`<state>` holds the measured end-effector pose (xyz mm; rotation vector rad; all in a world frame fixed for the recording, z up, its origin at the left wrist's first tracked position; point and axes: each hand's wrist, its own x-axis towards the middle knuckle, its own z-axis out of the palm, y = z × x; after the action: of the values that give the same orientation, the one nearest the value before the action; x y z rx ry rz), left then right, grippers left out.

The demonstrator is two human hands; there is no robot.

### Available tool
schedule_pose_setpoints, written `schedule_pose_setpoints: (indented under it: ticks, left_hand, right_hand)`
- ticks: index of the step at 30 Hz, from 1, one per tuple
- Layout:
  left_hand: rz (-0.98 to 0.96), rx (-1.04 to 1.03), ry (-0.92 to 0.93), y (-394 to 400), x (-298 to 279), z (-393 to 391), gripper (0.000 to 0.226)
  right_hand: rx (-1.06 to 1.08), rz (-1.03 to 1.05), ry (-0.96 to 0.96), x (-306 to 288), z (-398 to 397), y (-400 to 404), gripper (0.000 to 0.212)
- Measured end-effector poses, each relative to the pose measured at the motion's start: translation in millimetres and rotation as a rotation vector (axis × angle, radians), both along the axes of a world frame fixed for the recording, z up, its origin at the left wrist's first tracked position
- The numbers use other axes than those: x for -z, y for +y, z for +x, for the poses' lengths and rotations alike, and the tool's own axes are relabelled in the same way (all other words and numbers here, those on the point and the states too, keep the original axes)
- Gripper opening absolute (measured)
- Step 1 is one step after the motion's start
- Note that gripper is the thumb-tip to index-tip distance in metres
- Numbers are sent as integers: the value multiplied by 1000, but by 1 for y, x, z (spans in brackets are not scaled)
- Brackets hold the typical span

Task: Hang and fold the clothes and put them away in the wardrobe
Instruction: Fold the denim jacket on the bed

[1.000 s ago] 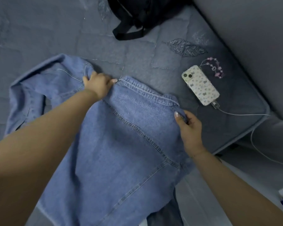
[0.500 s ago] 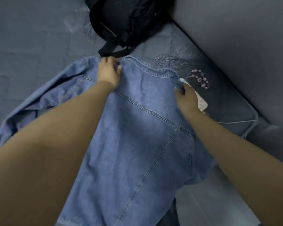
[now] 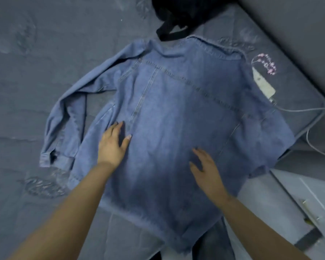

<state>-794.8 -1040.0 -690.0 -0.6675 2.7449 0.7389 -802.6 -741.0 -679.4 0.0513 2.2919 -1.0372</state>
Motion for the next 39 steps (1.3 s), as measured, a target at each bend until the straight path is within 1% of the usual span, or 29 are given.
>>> schedule_pose_setpoints:
  ticks: [3, 5, 8, 10, 12, 14, 15, 16, 18, 19, 20, 21, 22, 23, 24, 25, 26, 27, 28, 29, 31, 33, 34, 35, 37, 39]
  left_hand:
    - [-7, -101, 17, -27, 0, 46, 46]
    - [-34, -126, 13, -46, -1, 70, 47]
    - [42, -207, 34, -71, -5, 91, 54]
    - [12, -179, -17, -80, -3, 96, 54]
    - [-42, -124, -84, -82, 0, 99, 55]
    - [-39, -104, -131, -81, 5, 98, 57]
    - [-36, -90, -140, -81, 8, 97, 53]
    - [-43, -68, -147, -80, 10, 96, 46]
    - [-69, -21, -177, -80, 13, 94, 33]
    - [-74, 1, -189, -80, 13, 93, 30]
    - [-65, 21, -189, -80, 13, 92, 28]
    - [-24, 41, -169, -83, 11, 91, 26]
    - [74, 43, -126, -88, 9, 91, 22]
    - [223, 20, -60, -96, 5, 92, 16]
    - [384, -25, 10, -105, -1, 93, 13]
    - [519, -83, 80, -113, -8, 94, 16]
    - [607, -142, 118, -122, -13, 96, 22]
    - [653, -190, 132, -129, -13, 99, 27]
    - [658, -216, 104, -133, -13, 101, 28]
    - [647, -214, 68, -133, -12, 103, 25]
    - [468, -169, -45, -134, -3, 107, 7]
    - [238, -75, -120, -134, 10, 110, 53]
    - [162, -52, -133, -132, 15, 111, 65]
    - [109, -51, -138, -126, 19, 114, 65]
    - [52, -105, -134, -116, 23, 116, 47]
    - [54, -140, -117, -111, 24, 115, 26]
  right_hand:
    - [137, -40, -29, 2, 65, -22, 38]
    - [227, -56, -42, 2, 105, -36, 32]
    - [284, -35, -51, 4, 154, -48, 34]
    - [317, -11, -47, 5, 177, -53, 41]
    - [391, 101, 57, 3, 191, -56, 47]
    - [565, 283, 157, 3, 197, -54, 58]
    - [697, 323, 160, 4, 198, -53, 64]
    - [848, 303, 132, 4, 198, -51, 68]
    - [1160, 112, 6, 5, 196, -51, 73]
    - [1265, 22, -72, 6, 196, -52, 74]
    - [1309, -12, -141, 9, 197, -51, 69]
    - [1299, 4, -189, 11, 199, -48, 60]
    - [1280, 25, -222, 14, 202, -44, 50]
    - [1267, 30, -254, 16, 206, -40, 45]
    - [1247, 31, -283, 18, 210, -35, 45]
    - [1220, 41, -301, 19, 213, -32, 48]
    - [1194, 66, -310, 20, 216, -31, 54]
    - [1168, 86, -310, 19, 217, -29, 57]
    - [1151, 70, -308, 18, 218, -28, 56]
    - [1143, 15, -321, 16, 220, -28, 54]
    - [1154, -115, -362, 13, 225, -28, 55]
    - [1205, -153, -384, 11, 230, -28, 61]
    - [1227, -167, -382, 10, 231, -30, 64]
    - [1241, -197, -382, 10, 231, -31, 64]
    - [1245, -324, -411, 7, 229, -36, 56]
    - [1251, -433, -430, 1, 227, -42, 51]
